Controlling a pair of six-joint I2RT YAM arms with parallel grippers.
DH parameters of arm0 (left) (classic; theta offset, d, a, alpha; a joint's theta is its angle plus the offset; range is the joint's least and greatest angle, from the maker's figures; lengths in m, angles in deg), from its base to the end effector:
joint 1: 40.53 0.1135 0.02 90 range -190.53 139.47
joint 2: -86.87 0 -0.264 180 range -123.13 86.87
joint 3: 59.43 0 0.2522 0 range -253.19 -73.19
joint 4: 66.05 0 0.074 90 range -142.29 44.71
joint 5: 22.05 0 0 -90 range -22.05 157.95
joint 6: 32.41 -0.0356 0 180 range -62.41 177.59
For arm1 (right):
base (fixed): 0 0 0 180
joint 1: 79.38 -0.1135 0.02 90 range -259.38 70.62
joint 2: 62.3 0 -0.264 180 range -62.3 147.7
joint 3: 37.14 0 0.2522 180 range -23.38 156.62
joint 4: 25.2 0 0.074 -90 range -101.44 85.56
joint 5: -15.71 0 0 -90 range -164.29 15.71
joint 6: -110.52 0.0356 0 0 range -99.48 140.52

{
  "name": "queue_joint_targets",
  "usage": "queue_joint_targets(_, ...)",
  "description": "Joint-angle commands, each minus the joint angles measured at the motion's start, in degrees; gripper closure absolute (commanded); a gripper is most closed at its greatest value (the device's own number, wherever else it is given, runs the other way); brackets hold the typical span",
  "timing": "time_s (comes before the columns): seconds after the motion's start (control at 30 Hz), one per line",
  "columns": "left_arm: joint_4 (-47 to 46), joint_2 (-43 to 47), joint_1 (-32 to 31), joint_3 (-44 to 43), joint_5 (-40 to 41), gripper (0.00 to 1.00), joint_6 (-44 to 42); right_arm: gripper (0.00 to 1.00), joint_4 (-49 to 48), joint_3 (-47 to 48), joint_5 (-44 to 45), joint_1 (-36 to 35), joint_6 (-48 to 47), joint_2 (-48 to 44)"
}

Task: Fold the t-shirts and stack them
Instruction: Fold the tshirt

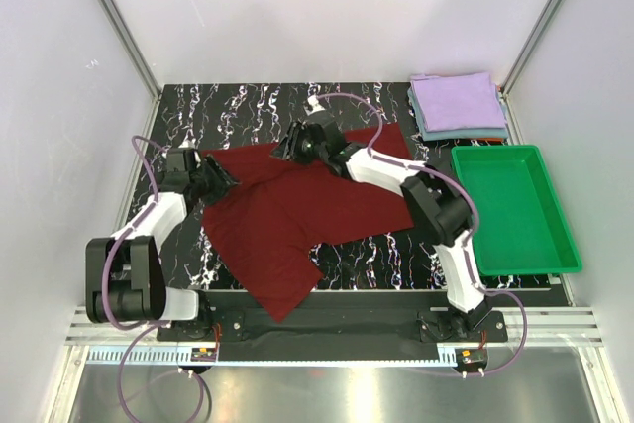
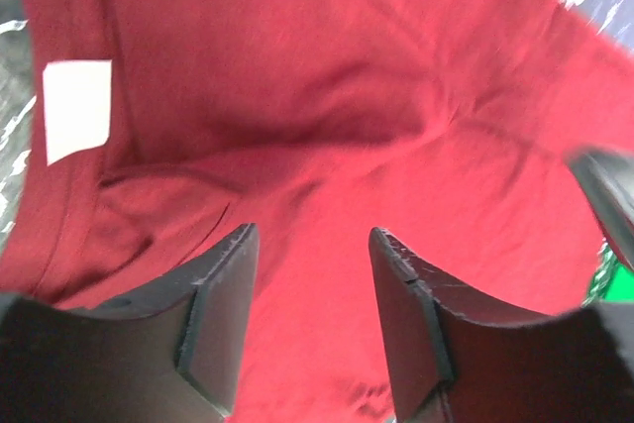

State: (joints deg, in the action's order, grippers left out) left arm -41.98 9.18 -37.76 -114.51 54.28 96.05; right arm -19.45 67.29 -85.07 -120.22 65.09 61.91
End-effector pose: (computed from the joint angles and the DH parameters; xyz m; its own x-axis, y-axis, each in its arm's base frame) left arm 0.2711 0.0047 0.1955 -0.6405 -0.6360 -0.4303 -0.3619 0.7442 -0.5613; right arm 0.3770 0.3347 0.1995 -0.7727 0.2433 -0.5863 -0.3198 0.6486 0.6907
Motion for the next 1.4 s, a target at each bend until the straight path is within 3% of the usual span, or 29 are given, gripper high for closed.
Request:
queue_joint_targets(0.0, -11.34, -2.37, -0.3, 1.59, -0.04, 0.45, 5.83, 0.59, -5.43, -3.04, 1.73, -0.65, -1.6, -7.47)
queue_joint_targets(0.47, -20.84, -4.84, -3.99, 6.24, 7.08, 0.45, 11.72, 0.61, -6.67, -7.35, 1.82, 0.76, 0.95, -9.15)
queue_joint_targets(0.8, -28.32, -6.77, -4.35, 7.48, 5.5, 0.48, 13.4, 0.61, -6.05, -7.09, 1.65, 0.76, 1.22, -8.98)
queue_joint_targets(1.07, -23.16, -4.75, -4.43, 3.97, 7.86, 0.49, 12.0, 0.62, -7.98, -10.34, 0.77, 0.67, 3.41, -8.01)
queue_joint_targets(1.37, -15.24, 5.71, -5.22, 7.48, 16.04, 0.48, 14.45, 0.62, -8.07, -10.96, 0.42, 0.06, 3.67, -8.01)
